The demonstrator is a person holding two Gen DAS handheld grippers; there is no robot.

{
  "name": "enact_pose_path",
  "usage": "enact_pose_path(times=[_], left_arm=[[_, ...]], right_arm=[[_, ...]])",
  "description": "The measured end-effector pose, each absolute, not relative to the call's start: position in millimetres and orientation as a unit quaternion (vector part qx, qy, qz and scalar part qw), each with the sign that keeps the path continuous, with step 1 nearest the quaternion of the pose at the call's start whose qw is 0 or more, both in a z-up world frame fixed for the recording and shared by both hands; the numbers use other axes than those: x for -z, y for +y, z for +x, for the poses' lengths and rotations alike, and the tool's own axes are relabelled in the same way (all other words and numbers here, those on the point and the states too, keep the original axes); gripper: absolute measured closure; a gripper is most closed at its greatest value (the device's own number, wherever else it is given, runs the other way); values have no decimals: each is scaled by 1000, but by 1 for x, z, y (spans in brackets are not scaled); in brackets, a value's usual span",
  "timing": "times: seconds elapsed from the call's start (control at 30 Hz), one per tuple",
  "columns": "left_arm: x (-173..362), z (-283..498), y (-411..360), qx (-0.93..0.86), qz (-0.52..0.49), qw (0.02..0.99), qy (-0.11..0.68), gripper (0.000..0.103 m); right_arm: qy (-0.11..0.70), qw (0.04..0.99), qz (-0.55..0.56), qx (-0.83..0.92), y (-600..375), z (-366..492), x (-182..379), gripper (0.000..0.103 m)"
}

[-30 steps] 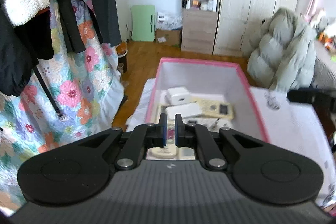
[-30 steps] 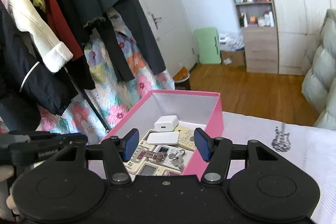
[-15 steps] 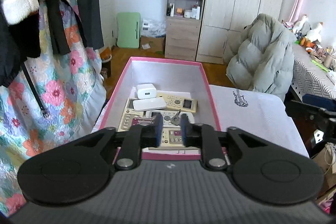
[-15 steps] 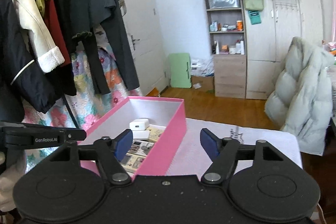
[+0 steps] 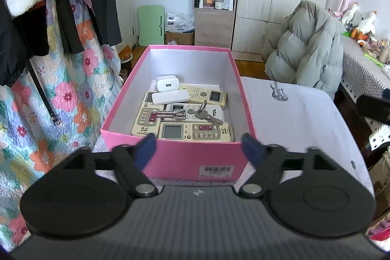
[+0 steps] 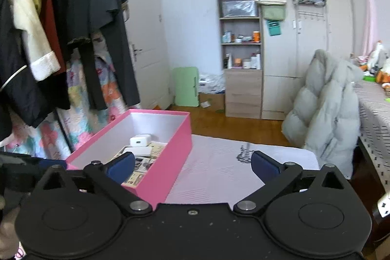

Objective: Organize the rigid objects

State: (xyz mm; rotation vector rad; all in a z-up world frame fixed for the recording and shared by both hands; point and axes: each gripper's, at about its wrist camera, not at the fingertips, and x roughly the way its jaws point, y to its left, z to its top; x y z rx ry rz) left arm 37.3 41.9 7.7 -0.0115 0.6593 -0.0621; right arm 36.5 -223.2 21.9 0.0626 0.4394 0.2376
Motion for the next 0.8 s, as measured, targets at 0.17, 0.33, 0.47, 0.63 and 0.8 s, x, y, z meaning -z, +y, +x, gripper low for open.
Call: enact_pose_path(times=[0.17,0.33,0.47,0.63,0.8], left_arm=[[-5,36,41,20,-6,943,331,1],[-4,32,38,19,3,942,335,1],[-4,32,34,14,11,939,345,1],[-6,29,32,16,15,936,351,1],[-7,24,27,20,19,935,354,1]], right_arm=[[226,966,49,-113,-231,34,-23,0],[247,962,46,-109,-233,30,-22,0],[251,963,38,-89,-233,27,-22,0],[246,967,29,-52,-234,21,-20,0],[254,965,35,-48,-238,18,-17,0]])
